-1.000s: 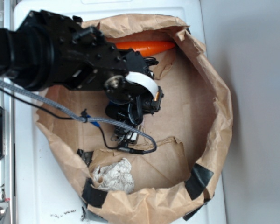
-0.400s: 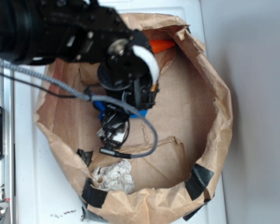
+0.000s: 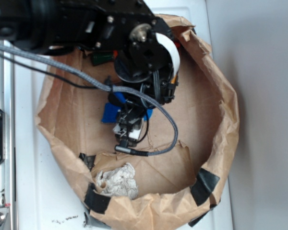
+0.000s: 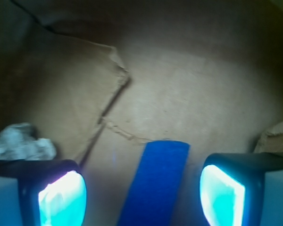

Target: Grab the blue sponge.

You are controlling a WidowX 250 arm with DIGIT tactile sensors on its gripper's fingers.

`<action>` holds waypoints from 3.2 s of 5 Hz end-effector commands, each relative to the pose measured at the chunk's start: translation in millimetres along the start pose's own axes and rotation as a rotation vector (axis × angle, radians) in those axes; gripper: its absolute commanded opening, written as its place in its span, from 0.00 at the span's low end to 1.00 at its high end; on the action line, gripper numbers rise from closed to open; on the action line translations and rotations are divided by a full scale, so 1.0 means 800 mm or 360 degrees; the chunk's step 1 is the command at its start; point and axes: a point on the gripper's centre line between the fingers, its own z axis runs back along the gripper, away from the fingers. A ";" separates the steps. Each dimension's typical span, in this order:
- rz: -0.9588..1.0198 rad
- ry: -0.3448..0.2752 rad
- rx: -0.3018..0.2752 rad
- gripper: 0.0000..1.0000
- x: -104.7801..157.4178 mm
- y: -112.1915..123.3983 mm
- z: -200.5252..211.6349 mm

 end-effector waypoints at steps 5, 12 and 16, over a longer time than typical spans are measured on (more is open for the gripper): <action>0.0279 -0.0093 0.0358 0.00 0.040 0.006 -0.053; 0.0580 -0.0008 0.0242 1.00 -0.003 0.009 0.046; 0.0910 -0.0042 0.0221 1.00 -0.019 -0.018 -0.002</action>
